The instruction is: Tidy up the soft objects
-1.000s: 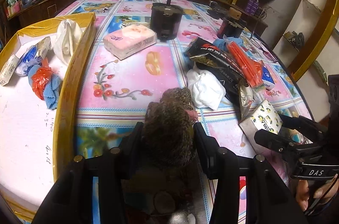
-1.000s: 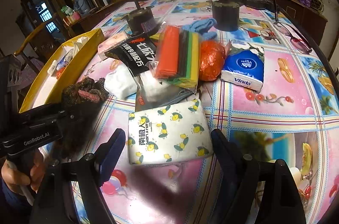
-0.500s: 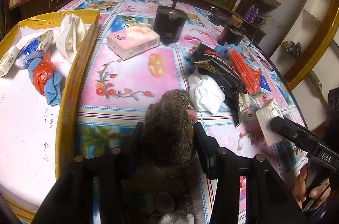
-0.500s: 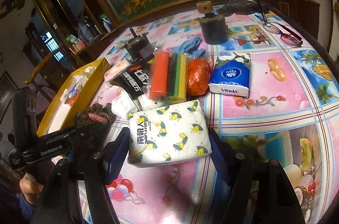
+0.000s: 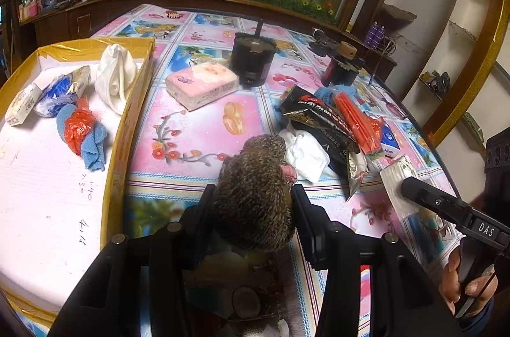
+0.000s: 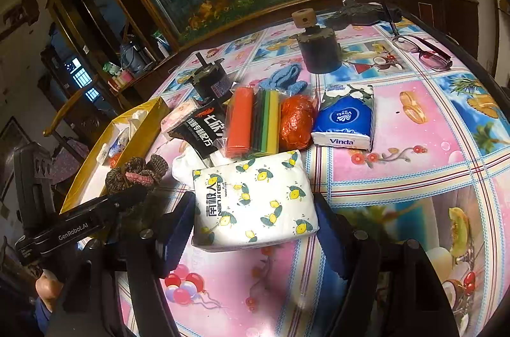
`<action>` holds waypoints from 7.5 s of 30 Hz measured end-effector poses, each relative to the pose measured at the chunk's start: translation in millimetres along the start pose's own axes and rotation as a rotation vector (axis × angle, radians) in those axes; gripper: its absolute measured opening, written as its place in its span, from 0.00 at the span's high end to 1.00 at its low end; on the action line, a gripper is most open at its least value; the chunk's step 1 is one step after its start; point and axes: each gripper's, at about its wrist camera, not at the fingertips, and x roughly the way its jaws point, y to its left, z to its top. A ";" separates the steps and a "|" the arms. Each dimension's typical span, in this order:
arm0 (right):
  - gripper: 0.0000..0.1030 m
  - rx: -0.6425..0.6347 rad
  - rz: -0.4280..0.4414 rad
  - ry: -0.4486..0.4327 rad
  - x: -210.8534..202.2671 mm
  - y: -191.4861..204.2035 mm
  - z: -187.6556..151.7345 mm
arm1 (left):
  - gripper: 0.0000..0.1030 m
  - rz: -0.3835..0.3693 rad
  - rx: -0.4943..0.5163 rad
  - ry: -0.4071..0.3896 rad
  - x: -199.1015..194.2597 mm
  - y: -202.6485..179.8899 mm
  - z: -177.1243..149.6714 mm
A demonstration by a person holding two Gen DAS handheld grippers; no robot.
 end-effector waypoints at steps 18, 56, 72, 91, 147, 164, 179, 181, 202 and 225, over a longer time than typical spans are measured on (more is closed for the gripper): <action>0.26 -0.026 0.008 0.006 0.5 6.2 -1.2 | 0.56 0.125 0.133 -0.034 -4.9 -32.6 -10.2; 0.26 -0.081 -0.035 0.039 13.2 38.6 -4.1 | 0.56 0.151 0.186 -0.089 -15.8 -42.3 -16.8; 0.26 -0.123 -0.042 0.055 15.7 63.8 -4.7 | 0.56 0.173 0.146 -0.147 -38.7 -19.1 -16.4; 0.26 -0.221 -0.033 0.076 27.6 109.4 1.3 | 0.56 0.226 0.049 -0.245 -73.4 24.6 0.5; 0.26 -0.428 0.061 0.213 194.7 295.7 50.3 | 0.56 0.498 -0.191 -0.194 -87.6 167.5 1.4; 0.26 -0.418 0.044 0.242 216.0 299.3 46.2 | 0.56 0.495 -0.192 -0.197 -89.1 167.9 1.1; 0.24 -0.425 0.041 0.240 219.2 300.8 45.0 | 0.55 0.498 -0.192 -0.202 -91.5 168.6 1.7; 0.24 -0.425 0.041 0.239 219.2 301.2 45.1 | 0.54 0.500 -0.192 -0.203 -91.5 168.7 1.7; 0.22 -0.420 0.062 0.228 213.3 302.5 48.3 | 0.38 0.499 -0.191 -0.229 -96.5 162.5 6.2; 0.20 -0.373 0.102 0.190 183.0 291.9 59.0 | 0.30 0.518 -0.167 -0.257 -104.6 148.1 7.4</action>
